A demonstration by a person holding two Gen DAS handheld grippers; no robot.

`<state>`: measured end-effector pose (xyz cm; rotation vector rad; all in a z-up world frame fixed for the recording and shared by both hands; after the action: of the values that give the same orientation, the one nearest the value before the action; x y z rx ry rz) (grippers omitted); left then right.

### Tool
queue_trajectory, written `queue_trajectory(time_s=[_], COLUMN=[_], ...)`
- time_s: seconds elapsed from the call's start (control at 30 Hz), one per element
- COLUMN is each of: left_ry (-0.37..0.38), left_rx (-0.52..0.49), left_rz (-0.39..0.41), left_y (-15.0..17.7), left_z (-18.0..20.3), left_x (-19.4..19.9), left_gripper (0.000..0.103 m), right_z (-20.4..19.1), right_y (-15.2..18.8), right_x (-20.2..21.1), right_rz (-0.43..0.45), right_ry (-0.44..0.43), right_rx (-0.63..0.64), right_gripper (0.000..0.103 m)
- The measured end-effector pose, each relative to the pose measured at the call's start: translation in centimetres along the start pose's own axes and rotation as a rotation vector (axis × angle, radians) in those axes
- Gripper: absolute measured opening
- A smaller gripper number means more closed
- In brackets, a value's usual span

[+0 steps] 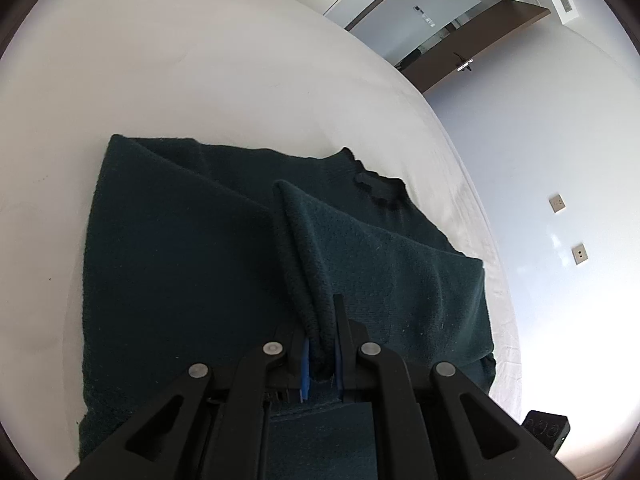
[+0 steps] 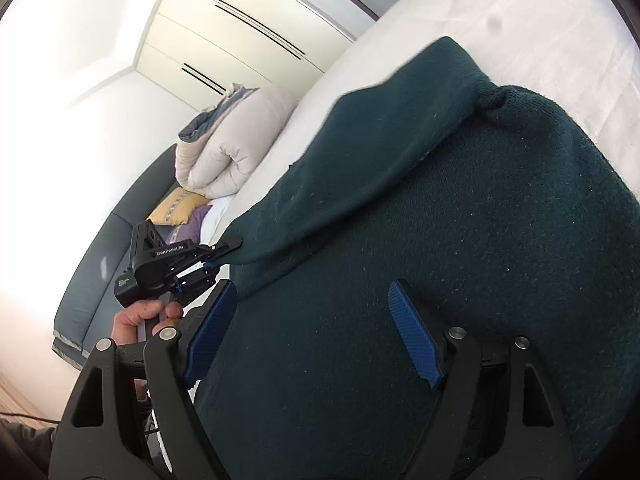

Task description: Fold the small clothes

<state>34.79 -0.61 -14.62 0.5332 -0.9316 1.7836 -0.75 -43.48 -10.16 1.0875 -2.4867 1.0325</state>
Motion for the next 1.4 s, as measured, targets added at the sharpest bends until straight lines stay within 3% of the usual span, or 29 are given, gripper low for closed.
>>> queue_trajectory(time_s=[0.1, 0.2, 0.4, 0.53, 0.63, 0.73, 0.87, 1.0, 1.07, 1.13, 1.23, 1.3, 1.4], left_ry=[-0.018, -0.005, -0.007, 0.033, 0.030, 0.014, 0.021, 0.034, 0.022, -0.024, -0.174, -0.284, -0.388], left_rx=[0.003, 0.028, 0.005, 0.021, 0.009, 0.000, 0.004, 0.023, 0.013, -0.022, -0.074, -0.119, -0.217], left_rz=[-0.018, -0.028, -0.022, -0.034, -0.036, -0.031, -0.033, -0.047, -0.057, -0.063, -0.058, -0.015, 0.083], left_y=[0.3, 0.4, 0.8, 0.8, 0.7, 0.7, 0.8, 1.0, 1.2, 1.5, 1.7, 1.6, 1.4], left_z=[-1.0, -1.7, -1.3, -1.7, -1.2, -1.0, -1.3, -1.3, -0.9, -0.3, 0.6, 1.4, 3.0], left_x=[-0.9, -1.8, -2.0, -2.1, -2.2, -2.2, -2.0, -1.6, -1.3, -0.7, 0.3, 1.2, 2.4], left_gripper=[0.009, 0.009, 0.010, 0.016, 0.017, 0.017, 0.017, 0.018, 0.028, 0.037, 0.042, 0.052, 0.055], right_z=[-1.1, -1.3, 3.0, 6.6, 8.7, 9.6, 9.1, 9.1, 9.0, 8.5, 6.7, 6.2, 5.5], right_y=[-1.6, -4.2, -10.6, -14.2, -14.8, -15.1, -14.9, -13.6, -12.3, -12.4, -14.2, -15.9, -17.6], right_x=[0.7, 1.3, 0.2, 0.5, 0.8, 0.8, 0.1, 1.3, 2.3, 3.8, 5.8, 4.9, 2.7], right_rz=[-0.044, -0.031, 0.009, 0.098, 0.155, 0.186, 0.176, 0.140, 0.133, 0.133, 0.136, 0.110, 0.046], right_ry=[0.012, 0.015, 0.078, 0.038, -0.048, -0.087, -0.053, 0.000, 0.031, 0.053, 0.062, 0.048, 0.028], right_rx=[-0.047, -0.095, -0.254, -0.383, -0.488, -0.496, -0.449, -0.510, -0.519, -0.471, -0.376, -0.339, -0.296], right_gripper=[0.079, 0.079, 0.079, 0.077, 0.076, 0.076, 0.075, 0.076, 0.077, 0.078, 0.078, 0.078, 0.078])
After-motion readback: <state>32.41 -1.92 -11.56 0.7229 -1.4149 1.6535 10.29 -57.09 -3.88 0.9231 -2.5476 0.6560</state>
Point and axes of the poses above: each gripper's, at about its wrist camera, not at the fingertips, and x roughly against the way its jaws point, z to its right, y to its underside, the point moved 4 cm from there along -x, roughly the way its jaws point, and after that the axes turned 4 degrees about -z, right-handed, at the moved point
